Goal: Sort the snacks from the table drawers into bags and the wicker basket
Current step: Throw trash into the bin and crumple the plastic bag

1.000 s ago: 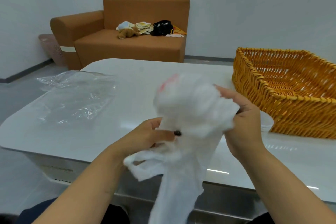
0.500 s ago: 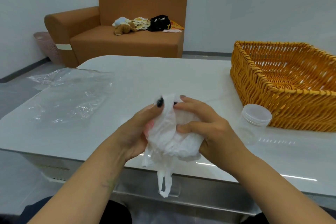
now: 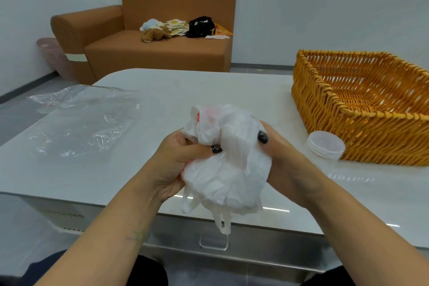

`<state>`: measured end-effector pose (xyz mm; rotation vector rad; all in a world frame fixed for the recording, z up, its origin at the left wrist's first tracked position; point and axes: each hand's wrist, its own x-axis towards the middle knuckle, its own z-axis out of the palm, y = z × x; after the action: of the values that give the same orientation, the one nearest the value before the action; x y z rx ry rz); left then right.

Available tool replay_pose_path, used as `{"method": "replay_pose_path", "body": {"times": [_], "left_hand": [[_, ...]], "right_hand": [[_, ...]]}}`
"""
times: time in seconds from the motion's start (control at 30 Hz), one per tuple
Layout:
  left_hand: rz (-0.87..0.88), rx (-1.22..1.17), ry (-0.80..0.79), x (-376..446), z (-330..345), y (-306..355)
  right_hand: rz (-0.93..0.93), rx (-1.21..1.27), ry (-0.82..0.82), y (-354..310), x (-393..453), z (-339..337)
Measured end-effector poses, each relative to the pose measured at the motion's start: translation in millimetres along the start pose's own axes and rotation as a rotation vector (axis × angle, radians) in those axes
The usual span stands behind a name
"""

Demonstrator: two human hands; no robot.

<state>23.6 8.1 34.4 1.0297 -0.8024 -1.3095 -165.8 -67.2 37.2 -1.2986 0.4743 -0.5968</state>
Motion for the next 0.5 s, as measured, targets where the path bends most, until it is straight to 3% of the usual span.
{"method": "replay_pose_path", "body": {"times": [0.23,0.5], "left_hand": [[0.011,-0.075,0.136,1,4,-9],[-0.213,-0.158,-0.063,-4,16,-14]], "right_hand": [[0.086,-0.004,0.136,5,-3,13],[-0.094,-0.014,0.470,8,0,11]]}}
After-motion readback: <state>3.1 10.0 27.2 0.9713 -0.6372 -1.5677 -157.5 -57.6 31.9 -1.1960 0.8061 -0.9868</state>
